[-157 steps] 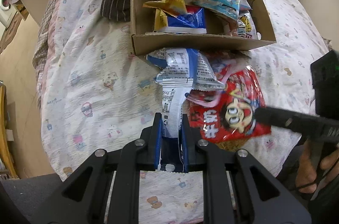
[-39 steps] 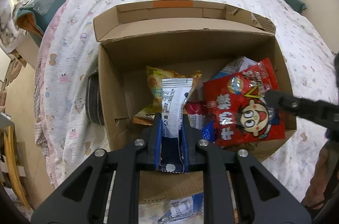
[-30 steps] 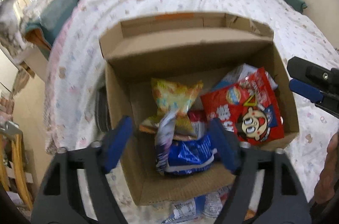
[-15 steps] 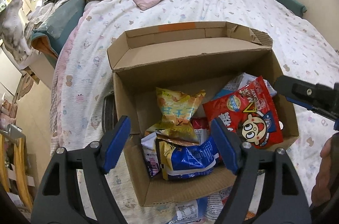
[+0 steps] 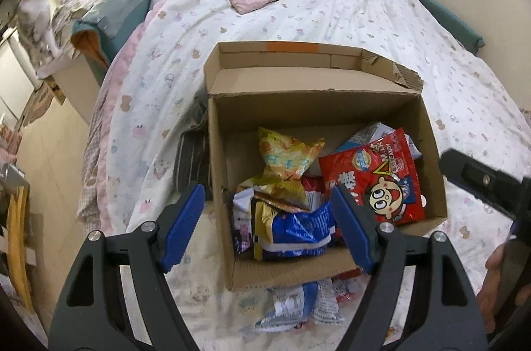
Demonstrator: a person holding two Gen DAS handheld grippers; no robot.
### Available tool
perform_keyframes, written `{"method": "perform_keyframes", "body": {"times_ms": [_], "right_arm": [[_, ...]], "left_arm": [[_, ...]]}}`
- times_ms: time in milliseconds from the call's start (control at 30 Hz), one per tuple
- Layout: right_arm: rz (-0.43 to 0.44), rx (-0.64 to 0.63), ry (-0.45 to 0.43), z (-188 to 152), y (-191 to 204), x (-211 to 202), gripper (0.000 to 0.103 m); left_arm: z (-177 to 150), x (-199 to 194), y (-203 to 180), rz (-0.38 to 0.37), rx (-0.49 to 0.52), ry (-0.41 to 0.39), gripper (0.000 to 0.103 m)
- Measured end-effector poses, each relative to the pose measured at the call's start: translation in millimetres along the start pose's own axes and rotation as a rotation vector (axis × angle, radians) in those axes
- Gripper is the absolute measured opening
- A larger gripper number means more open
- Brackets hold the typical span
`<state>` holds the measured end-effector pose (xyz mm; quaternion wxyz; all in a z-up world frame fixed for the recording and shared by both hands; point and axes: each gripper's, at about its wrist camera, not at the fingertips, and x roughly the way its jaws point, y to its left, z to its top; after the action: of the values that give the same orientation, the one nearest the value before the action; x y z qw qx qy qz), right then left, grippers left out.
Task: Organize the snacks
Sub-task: 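Lift both open tools away from the box toward the remaining snacks, then grasp the orange peanut pouch with the right tool while the left tool grasps the blue-and-white bag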
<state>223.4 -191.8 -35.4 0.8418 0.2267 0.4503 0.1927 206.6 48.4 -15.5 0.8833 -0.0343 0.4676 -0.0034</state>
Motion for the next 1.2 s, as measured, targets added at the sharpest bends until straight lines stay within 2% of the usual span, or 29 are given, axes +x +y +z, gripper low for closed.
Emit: {"method": "perform_keyframes", "body": {"times_ms": [267,700,833,967,1033,1100,1200], "right_arm": [[0.003,-0.009,0.014,-19,1,-19,0.088],[-0.005,0.007,0.049,-59,-1,-43,0.091],[0.0,-0.011,0.106,-70,-3,-43,0.091],[-0.017,-0.027,0.174,-82,-10,-38,0.091],[-0.094,-0.055,0.24,-95,-16,-28,0.091],[-0.216,-0.122,0.289,-108,-20,-15,0.091],[-0.211,-0.139,0.369,-122,-25,-3,0.091]], "left_arm": [[-23,-16,15,-0.005,-0.079,0.015,0.075],[-59,-38,20,-0.007,-0.07,0.036,0.075],[-72,-40,20,-0.026,-0.074,0.059,0.075],[-83,-42,24,-0.003,-0.082,0.076,0.075],[-87,-41,27,-0.001,-0.103,0.091,0.075],[-89,-40,29,-0.004,-0.122,0.107,0.075],[-90,-39,29,-0.005,-0.132,0.113,0.075]]}}
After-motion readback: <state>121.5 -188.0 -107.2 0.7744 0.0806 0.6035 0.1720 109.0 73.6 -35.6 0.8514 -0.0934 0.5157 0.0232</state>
